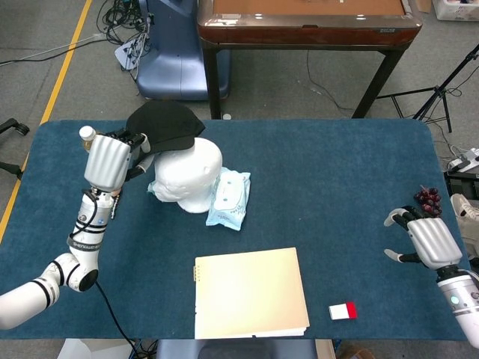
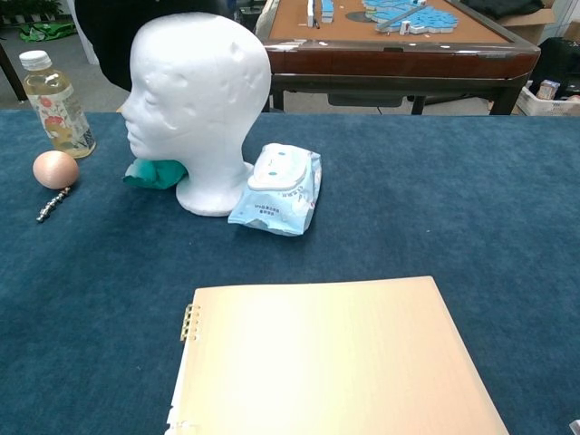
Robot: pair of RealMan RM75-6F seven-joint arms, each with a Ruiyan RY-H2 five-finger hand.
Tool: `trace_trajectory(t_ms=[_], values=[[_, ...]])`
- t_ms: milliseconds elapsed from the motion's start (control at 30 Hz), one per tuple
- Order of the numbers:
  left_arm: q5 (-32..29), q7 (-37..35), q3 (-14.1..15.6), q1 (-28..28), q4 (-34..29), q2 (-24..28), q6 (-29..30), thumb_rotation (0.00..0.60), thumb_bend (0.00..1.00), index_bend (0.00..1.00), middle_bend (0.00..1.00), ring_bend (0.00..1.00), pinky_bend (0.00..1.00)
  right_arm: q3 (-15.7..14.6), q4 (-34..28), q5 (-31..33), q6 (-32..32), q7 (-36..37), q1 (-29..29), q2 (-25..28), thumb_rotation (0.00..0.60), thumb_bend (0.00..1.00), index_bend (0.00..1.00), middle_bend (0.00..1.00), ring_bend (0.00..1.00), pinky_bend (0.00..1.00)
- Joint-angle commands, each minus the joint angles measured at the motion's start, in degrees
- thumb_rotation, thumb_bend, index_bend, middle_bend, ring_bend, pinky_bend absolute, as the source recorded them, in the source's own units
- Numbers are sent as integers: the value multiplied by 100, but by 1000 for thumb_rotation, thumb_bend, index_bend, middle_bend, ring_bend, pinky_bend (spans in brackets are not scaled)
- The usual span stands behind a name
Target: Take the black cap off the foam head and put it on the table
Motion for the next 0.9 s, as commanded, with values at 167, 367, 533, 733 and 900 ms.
trace_trajectory(t_ms=[167,367,533,733,900], values=[[-169,-104,42,28,605,10,-112,600,532,648,760,599,776,-2,-5,2,13,1,-4,11,600,0,412,330,222,363],[24,-358,257,156,1151,75,76,600,532,652,762,599,776,-9,-29,2,21,-29,-8,10,600,0,412,330,222,363],[193,-820,552,352,1741,137,137,600,532,666,768,601,777,-13,-61,5,30,-70,-13,23,600,0,412,330,222,363],[531,-1477,1033,675,1971,300,289,600,532,667,767,601,779,-21,-92,4,4,-127,2,5,600,0,412,330,222,363],[764,-1697,1398,957,1893,484,396,600,532,657,758,601,780,-28,-127,9,-15,-194,11,-2,600,0,412,330,222,363]])
